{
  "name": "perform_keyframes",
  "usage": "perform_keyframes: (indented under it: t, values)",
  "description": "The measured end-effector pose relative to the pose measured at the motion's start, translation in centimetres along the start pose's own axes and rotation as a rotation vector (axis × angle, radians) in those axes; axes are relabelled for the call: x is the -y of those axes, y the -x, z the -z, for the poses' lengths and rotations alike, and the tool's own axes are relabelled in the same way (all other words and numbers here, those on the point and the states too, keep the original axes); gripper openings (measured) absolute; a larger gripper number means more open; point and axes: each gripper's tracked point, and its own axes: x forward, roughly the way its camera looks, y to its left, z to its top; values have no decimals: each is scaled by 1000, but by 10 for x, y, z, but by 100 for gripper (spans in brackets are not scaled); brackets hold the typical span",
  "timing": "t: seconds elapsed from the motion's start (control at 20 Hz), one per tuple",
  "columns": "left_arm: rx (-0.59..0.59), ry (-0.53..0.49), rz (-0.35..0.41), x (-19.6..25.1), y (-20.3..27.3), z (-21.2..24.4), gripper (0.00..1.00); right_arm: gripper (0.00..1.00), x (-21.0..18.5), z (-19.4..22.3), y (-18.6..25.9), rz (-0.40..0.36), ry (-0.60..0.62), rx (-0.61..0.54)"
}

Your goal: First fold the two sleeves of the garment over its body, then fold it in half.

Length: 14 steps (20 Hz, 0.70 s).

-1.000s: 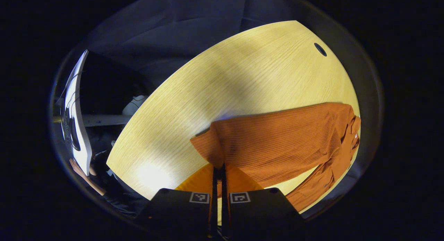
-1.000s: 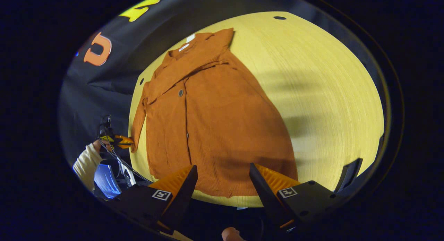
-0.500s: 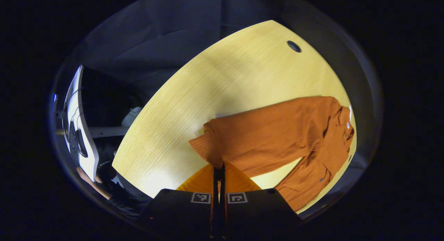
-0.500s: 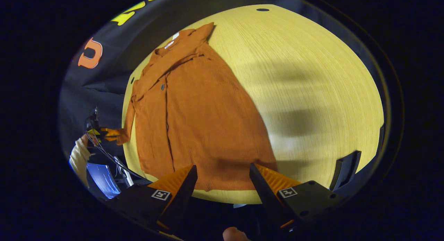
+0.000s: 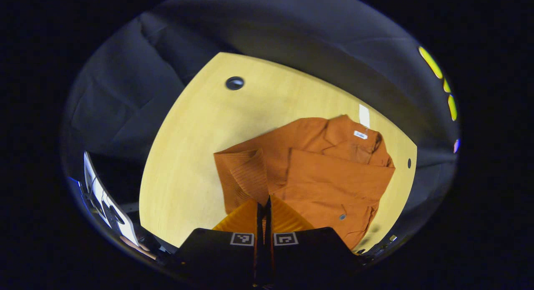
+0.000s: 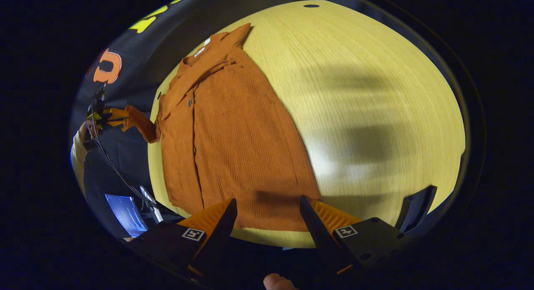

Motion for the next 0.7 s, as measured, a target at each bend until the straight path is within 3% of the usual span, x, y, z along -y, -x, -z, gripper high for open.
perform_keyframes:
  t: [0.15,0.35,0.5,0.55,0.6,0.7]
  values:
    - [-25,-68,67,83,-12,6,3,96,7,-12,8,-23,-44,31]
    - [-105,-247,54,161,-40,34,3,96,22,-15,15,-49,-99,54]
    - [-133,-322,57,222,-62,48,3,96,29,-13,19,-65,-138,68]
    - [-143,-341,70,245,-70,54,3,92,31,-12,21,-63,-141,73]
    - [-157,-366,73,260,-81,62,3,96,34,-11,22,-57,-139,79]
    - [-215,-409,74,277,-97,79,3,96,37,-11,26,-49,-132,94]
